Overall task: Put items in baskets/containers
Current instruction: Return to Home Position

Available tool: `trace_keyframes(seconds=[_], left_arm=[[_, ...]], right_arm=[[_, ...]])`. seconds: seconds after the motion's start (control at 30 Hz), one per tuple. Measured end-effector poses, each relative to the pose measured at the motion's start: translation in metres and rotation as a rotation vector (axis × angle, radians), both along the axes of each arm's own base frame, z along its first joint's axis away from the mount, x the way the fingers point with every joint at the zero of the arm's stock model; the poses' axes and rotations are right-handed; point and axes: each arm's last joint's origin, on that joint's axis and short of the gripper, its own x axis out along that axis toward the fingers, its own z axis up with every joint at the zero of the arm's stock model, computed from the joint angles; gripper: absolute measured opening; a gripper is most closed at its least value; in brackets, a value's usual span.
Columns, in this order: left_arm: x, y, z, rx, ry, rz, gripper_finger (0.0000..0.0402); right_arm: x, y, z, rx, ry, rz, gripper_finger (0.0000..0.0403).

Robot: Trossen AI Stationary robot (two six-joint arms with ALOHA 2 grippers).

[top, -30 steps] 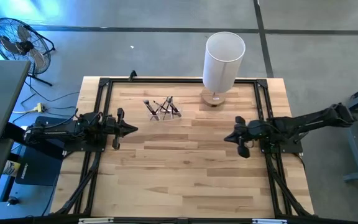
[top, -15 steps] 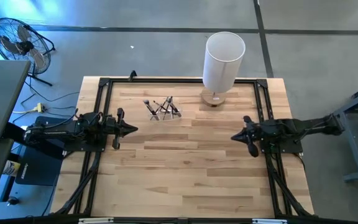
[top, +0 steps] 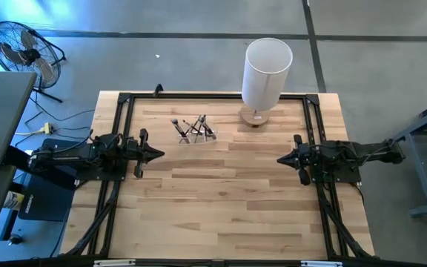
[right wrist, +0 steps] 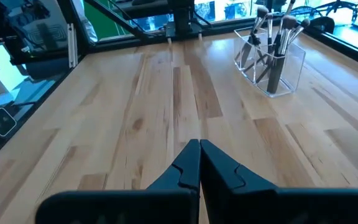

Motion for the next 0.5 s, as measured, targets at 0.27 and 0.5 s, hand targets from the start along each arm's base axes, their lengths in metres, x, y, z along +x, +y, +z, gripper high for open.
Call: trace_keyframes(seconds=[0.27,0.5], left_arm=[[0.0000,0.0000,-0.0001,0.000,0.000,0.000,0.0000],[0.0000,0.0000,-0.0001,0.000,0.000,-0.001,0.0000]], right_arm=[[0.0000,0.0000,-0.0001,-0.001,0.001,0.001,0.0001],[-0.0011,0.0003,-0.0035,0.003,0.039,0.012,0.0004]])
